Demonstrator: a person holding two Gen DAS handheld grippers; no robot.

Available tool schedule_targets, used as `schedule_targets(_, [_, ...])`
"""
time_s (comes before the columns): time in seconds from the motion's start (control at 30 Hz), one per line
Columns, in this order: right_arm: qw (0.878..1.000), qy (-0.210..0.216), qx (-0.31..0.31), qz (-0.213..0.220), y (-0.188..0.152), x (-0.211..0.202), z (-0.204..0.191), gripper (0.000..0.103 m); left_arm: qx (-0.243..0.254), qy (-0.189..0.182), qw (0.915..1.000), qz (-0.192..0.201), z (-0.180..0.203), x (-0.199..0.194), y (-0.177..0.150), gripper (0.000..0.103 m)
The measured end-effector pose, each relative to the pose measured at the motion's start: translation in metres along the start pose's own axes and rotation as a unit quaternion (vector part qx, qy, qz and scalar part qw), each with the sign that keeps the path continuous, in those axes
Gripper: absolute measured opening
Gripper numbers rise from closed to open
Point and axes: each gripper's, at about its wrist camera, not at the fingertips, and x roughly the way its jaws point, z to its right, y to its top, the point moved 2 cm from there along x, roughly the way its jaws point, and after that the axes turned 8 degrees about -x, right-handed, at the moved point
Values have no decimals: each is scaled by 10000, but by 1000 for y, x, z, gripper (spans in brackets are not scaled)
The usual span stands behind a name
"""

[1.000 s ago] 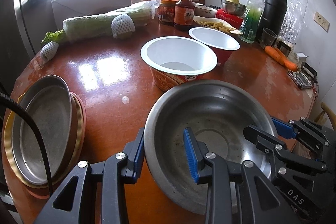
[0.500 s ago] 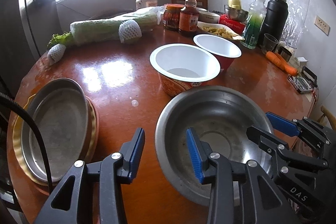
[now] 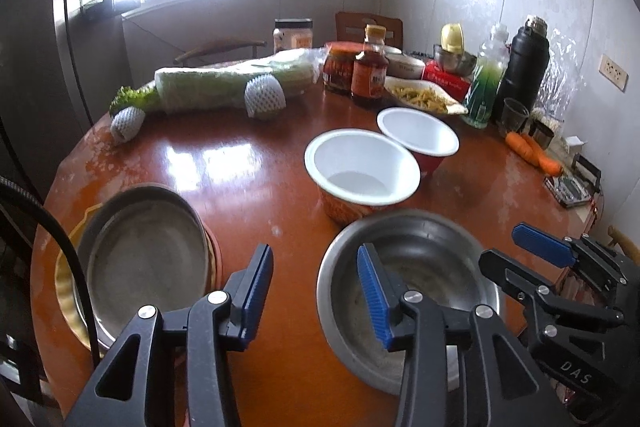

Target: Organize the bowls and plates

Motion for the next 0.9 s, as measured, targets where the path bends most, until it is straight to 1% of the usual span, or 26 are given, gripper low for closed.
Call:
schedule_targets(0.2, [9999, -43, -11, 165, 17, -3, 8, 52, 28, -41, 9999, 120, 4, 4, 18, 49])
schedule_targets(0.4, [9999, -4, 23, 159, 33, 16, 22, 52, -42, 16, 9999, 146, 6, 23, 42, 49])
schedule_targets(0.63, [9998, 189, 55, 34, 48, 48, 31, 52, -121, 68, 9999, 5, 10, 52, 62, 49])
schedule_targets(0.77, [9996, 261, 32, -118, 51, 65, 32, 52, -242, 66, 9995, -177, 11, 69, 63, 49])
schedule_targets(0.9, [9992, 331, -35, -220, 52, 77, 30, 52, -261, 112, 9992, -266, 11, 80, 62, 49])
